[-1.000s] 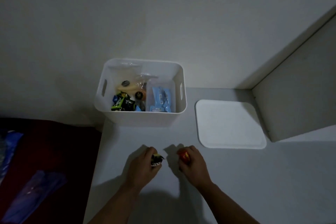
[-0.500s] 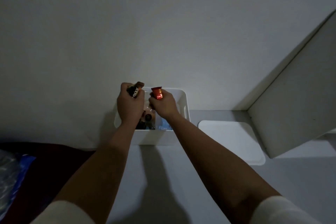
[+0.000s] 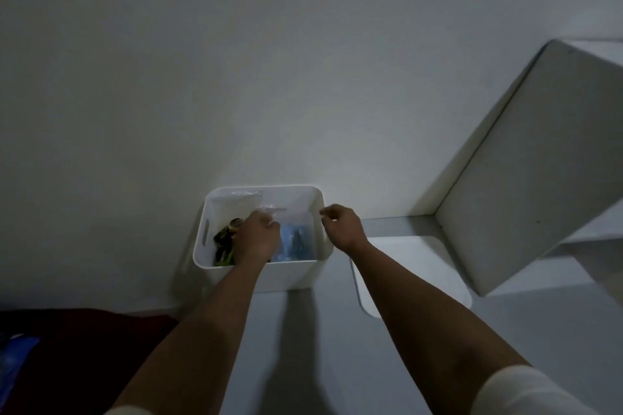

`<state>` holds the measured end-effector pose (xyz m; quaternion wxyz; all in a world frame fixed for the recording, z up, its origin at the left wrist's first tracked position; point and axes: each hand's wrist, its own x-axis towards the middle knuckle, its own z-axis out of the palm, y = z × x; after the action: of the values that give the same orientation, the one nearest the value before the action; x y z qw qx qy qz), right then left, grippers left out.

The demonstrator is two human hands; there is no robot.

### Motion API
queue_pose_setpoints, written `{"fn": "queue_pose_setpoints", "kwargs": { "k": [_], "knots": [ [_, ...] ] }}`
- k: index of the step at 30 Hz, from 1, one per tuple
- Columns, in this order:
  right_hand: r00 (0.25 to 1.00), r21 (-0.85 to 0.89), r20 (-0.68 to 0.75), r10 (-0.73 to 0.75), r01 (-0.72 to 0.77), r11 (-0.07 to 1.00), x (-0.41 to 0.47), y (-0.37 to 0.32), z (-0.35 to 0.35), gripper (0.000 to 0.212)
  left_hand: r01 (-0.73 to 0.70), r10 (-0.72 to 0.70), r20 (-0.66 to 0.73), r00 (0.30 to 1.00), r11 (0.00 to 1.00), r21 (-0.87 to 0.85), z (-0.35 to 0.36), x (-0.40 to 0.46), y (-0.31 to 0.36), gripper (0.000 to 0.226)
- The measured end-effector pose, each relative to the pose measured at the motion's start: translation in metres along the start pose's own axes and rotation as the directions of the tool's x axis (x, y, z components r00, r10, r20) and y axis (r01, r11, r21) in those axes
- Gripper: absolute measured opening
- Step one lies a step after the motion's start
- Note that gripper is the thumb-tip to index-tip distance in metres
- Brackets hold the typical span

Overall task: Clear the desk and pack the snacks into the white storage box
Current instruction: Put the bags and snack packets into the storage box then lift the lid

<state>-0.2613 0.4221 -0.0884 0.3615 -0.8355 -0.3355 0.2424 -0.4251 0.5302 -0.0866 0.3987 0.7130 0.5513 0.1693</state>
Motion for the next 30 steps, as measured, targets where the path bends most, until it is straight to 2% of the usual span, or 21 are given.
{"fn": "queue_pose_setpoints", "kwargs": {
  "k": [2, 4, 10, 15, 18, 22, 25, 27, 30],
  "knots": [
    [0.999, -0.049, -0.022, 0.035, -0.036, 0.998, -0.006, 0.026, -0.022, 0.024, -0.052, 0.054, 0.068, 0.996, 0.998, -0.027, 0.021, -0.009, 0.019, 0.011],
    [0.995, -0.074, -0.039, 0.094, -0.096, 0.993, -0.012, 0.055, -0.044, 0.023, -0.090, 0.093, 0.133, 0.987, 0.995, -0.035, 0.048, -0.020, 0.034, 0.019],
    [0.947, -0.106, -0.043, 0.317, -0.320, 0.941, -0.019, 0.155, -0.103, 0.033, -0.171, 0.134, 0.332, 0.934, 0.981, 0.088, 0.134, -0.048, 0.053, 0.025],
    [0.864, -0.083, -0.064, 0.499, -0.503, 0.860, -0.016, 0.244, -0.135, 0.057, -0.241, 0.177, 0.312, 0.933, 0.954, 0.178, 0.193, -0.074, 0.055, 0.014],
    [0.815, -0.100, -0.086, 0.574, -0.580, 0.808, -0.014, 0.285, -0.146, 0.069, -0.131, 0.033, 0.364, 0.931, 0.960, 0.248, 0.230, -0.082, 0.039, 0.037],
    [0.779, -0.142, -0.006, 0.627, -0.621, 0.771, 0.003, 0.328, -0.153, 0.092, 0.165, -0.271, 0.378, 0.885, 0.943, 0.290, 0.270, -0.086, 0.011, 0.078],
    [0.769, -0.136, 0.033, 0.638, -0.629, 0.766, 0.009, 0.346, -0.152, 0.106, 0.229, -0.299, 0.327, 0.897, 0.945, 0.235, 0.292, -0.088, 0.001, 0.082],
    [0.773, -0.125, -0.001, 0.635, -0.630, 0.766, 0.006, 0.347, -0.151, 0.105, 0.296, -0.329, 0.269, 0.905, 0.942, 0.156, 0.303, -0.088, 0.002, 0.079],
    [0.711, -0.042, -0.074, 0.699, -0.703, 0.710, 0.002, 0.347, -0.153, 0.096, 0.416, -0.407, 0.166, 0.898, 0.909, -0.022, 0.311, -0.078, 0.007, 0.075]
  ]
}}
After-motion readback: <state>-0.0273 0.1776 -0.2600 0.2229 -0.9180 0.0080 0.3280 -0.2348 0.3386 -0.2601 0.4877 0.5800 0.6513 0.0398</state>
